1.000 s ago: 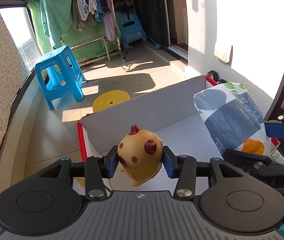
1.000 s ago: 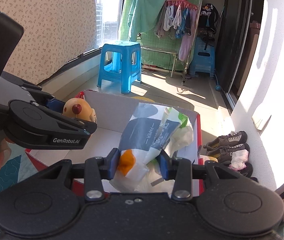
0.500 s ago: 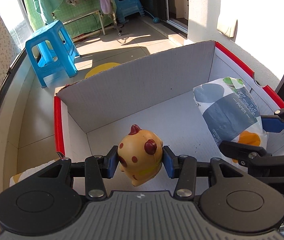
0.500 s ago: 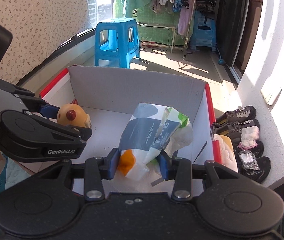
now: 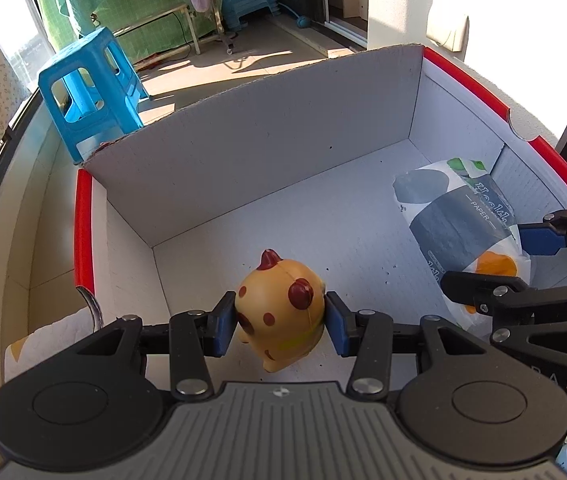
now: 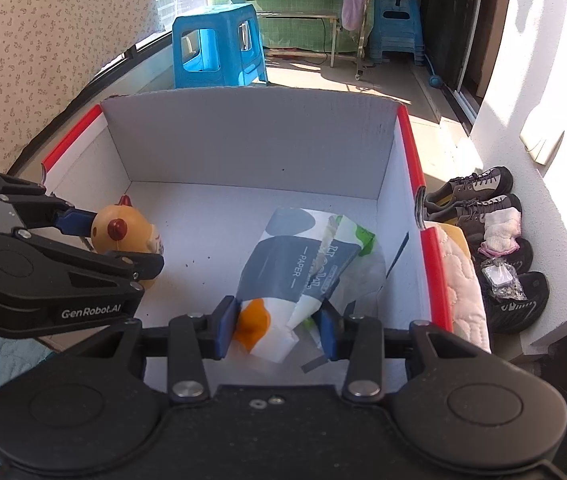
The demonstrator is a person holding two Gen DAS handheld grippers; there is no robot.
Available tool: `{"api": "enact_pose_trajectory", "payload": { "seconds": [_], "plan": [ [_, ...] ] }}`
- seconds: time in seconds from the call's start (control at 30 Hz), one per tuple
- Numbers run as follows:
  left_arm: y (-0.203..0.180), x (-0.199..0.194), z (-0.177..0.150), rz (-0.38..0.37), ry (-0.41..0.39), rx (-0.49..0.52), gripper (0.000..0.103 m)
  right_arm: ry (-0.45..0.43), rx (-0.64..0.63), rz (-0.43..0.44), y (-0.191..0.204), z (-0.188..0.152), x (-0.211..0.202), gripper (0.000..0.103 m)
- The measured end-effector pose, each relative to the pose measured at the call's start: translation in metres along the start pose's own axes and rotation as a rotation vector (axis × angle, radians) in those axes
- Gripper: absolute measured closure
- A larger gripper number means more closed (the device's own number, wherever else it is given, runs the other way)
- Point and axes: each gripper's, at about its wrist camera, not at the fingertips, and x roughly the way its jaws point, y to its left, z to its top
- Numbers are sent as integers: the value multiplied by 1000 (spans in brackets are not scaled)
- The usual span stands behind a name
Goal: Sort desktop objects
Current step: 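Open both tools to drop the figurine and tissue pack in the box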
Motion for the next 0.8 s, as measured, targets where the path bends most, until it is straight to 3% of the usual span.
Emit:
{"api": "enact_pose_trajectory", "payload": {
  "seconds": [0.17,0.3,0.6,0.8],
  "plan": [
    [2,-2,1,13,-4,-19,55,11,7,7,0,2,1,60],
    [5,-5,1,36,-21,-27,43,12,7,12,-2,2,1,58],
    [7,-29,4,34,-70,-54,39,-26,-12,10,4,2,-19,43],
    [3,-59,2,40,-102,-61,39,-70,-19,11,4,0,-49,42]
  ]
}}
